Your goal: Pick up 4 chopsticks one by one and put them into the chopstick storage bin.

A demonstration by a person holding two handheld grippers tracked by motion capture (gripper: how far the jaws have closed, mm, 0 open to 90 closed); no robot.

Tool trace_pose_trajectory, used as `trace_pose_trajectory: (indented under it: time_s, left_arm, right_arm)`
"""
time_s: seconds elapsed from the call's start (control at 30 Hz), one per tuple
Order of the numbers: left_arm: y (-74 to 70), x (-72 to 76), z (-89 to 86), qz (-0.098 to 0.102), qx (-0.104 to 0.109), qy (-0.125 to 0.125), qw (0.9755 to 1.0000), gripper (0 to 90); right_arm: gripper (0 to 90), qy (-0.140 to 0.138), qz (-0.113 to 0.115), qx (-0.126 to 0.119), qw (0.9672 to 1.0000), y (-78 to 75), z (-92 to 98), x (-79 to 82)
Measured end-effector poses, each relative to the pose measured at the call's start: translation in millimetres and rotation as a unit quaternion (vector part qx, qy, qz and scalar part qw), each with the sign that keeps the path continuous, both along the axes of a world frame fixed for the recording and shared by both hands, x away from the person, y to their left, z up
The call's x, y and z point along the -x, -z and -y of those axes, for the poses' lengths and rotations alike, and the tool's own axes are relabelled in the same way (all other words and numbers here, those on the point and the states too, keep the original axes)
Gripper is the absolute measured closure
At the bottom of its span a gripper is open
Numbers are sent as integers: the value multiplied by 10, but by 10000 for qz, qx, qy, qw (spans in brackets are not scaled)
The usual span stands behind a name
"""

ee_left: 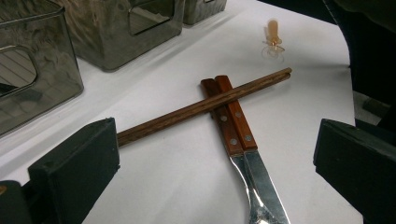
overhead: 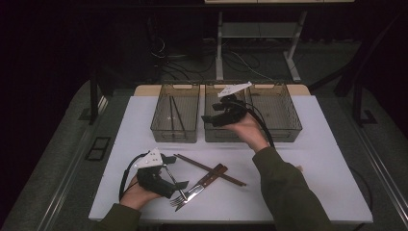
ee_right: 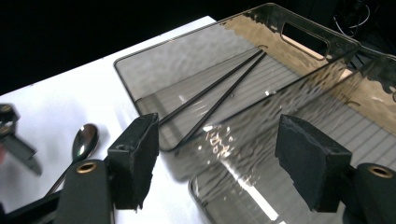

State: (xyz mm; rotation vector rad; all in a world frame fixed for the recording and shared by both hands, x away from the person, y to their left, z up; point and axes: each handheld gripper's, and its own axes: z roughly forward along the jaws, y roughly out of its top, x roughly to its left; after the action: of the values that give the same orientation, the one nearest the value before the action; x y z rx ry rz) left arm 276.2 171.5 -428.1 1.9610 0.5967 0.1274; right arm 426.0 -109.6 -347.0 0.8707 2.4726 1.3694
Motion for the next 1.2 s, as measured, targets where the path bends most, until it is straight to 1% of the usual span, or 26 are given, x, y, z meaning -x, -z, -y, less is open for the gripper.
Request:
trace_pose_trajectory:
  time_s: [0.07, 0.13, 0.23, 0.3, 0.33, 0.47, 0.6, 0.7, 0.8, 0.93, 1.03, 1.2]
  left_arm:
    - [2, 0, 2, 4, -24, 12, 10000, 0]
    - [3, -1, 6, 3, -38, 3, 10000, 0]
    - [7, -3, 9, 9, -46, 1, 10000, 0]
    - [10, -3, 12, 0, -32, -19, 10000, 0]
    - [9, -5, 8, 10, -63, -8, 10000, 0]
    - [15, -6, 16, -11, -61, -33, 10000, 0]
    - [15, -11, 14, 5, -96, -30, 9999, 0]
    - [16, -10, 15, 0, -101, -37, 9999, 0]
    - [15, -8, 15, 2, -95, -38, 9999, 0]
    - [13, -4, 18, 1, -84, -40, 10000, 0]
    - [6, 5, 15, 20, -75, -31, 10000, 0]
    - [7, 4, 13, 24, -76, -14, 10000, 0]
  right_arm:
    - [291, -47, 58, 5, 10000, -2, 64, 46]
    - [287, -60, 82, -52, 9999, 0, 133, 96]
    - [280, -64, 27, -105, 9999, 27, 234, 162]
    - [260, -84, 52, -76, 9999, 56, 304, 201]
    - [254, -80, 57, -75, 9999, 69, 341, 220]
    - [230, -43, 49, -177, 9998, 117, 495, 305]
    - [210, -69, 40, -263, 9996, 168, 635, 415]
    - [210, -97, 12, -204, 9997, 220, 722, 493]
    - [214, -112, -76, -275, 9995, 282, 824, 570]
    - [215, -128, -118, -229, 9996, 328, 919, 658]
    - [215, -158, -102, -228, 9996, 339, 969, 731]
    - [214, -220, -148, -131, 9996, 410, 1035, 888]
